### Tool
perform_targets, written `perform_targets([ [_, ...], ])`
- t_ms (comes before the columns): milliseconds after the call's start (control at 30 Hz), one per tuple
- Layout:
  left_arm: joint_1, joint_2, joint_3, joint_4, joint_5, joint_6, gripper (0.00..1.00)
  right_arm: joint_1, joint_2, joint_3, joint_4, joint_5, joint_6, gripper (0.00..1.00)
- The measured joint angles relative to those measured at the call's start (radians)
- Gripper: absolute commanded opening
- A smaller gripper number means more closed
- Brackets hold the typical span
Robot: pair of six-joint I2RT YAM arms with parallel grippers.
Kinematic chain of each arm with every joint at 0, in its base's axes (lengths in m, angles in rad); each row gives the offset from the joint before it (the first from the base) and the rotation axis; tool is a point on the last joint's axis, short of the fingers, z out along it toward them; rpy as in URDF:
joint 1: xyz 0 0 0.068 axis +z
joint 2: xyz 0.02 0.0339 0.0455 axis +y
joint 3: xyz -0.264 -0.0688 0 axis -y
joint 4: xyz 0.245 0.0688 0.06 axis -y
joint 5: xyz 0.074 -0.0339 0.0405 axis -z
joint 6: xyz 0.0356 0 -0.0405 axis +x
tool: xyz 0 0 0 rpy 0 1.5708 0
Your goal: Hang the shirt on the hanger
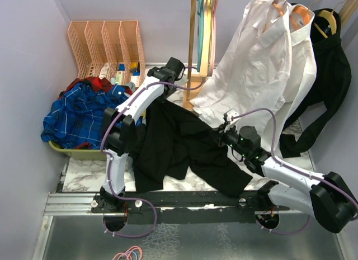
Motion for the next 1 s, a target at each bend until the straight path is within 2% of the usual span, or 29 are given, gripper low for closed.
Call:
perform_targets([
  [67, 0.002, -0.012, -0.035, 0.011, 0.0, -0.003, 0.77, 0.0, 0.02, 0.0, 0.008, 0.021, 0.013, 0.02],
  [167, 0.005, -0.053, -0.12, 0.026, -0.002, -0.004, 0.82, 0.0, 0.083, 0.002, 0.053, 0.053, 0.034, 0.03],
  [233, 0.01, -0.08, -0.158, 0.023, 0.002, -0.005, 0.82, 0.0, 0.147, 0.016, 0.082, 0.071, 0.044, 0.12],
  [367, 0.021, -0.195, -0.236, 0.018, 0.077, 0.005, 0.83, 0.0, 0.269, 0.087, 0.115, 0.095, 0.047, 0.42],
  [467, 0.029, -0.35, -0.31, 0.031, 0.173, 0.035, 0.84, 0.0, 0.318, 0.134, 0.15, 0.1, 0.044, 0.64],
  [500, 0.029, -0.431, -0.344, 0.032, 0.212, 0.046, 0.84, 0.0, 0.322, 0.143, 0.16, 0.101, 0.043, 0.76],
  [533, 0.029, -0.49, -0.365, 0.032, 0.24, 0.053, 0.84, 0.0, 0.322, 0.15, 0.169, 0.101, 0.039, 0.97],
  [600, 0.029, -0.606, -0.409, 0.041, 0.292, 0.063, 0.87, 0.0, 0.313, 0.172, 0.172, 0.103, 0.033, 0.99],
  [633, 0.029, -0.658, -0.436, 0.05, 0.313, 0.063, 0.96, 0.0, 0.304, 0.18, 0.172, 0.105, 0.02, 0.99],
  [667, 0.028, -0.698, -0.465, 0.06, 0.33, 0.063, 0.99, 0.0, 0.29, 0.185, 0.171, 0.107, 0.013, 0.99],
  [833, 0.029, -0.829, -0.632, 0.11, 0.375, 0.013, 0.99, 0.0, 0.121, 0.195, 0.104, 0.13, 0.047, 0.99],
  [1000, 0.051, -0.872, -0.672, 0.146, 0.385, -0.099, 0.99, 0.0, -0.095, 0.227, -0.032, 0.105, 0.19, 0.99],
])
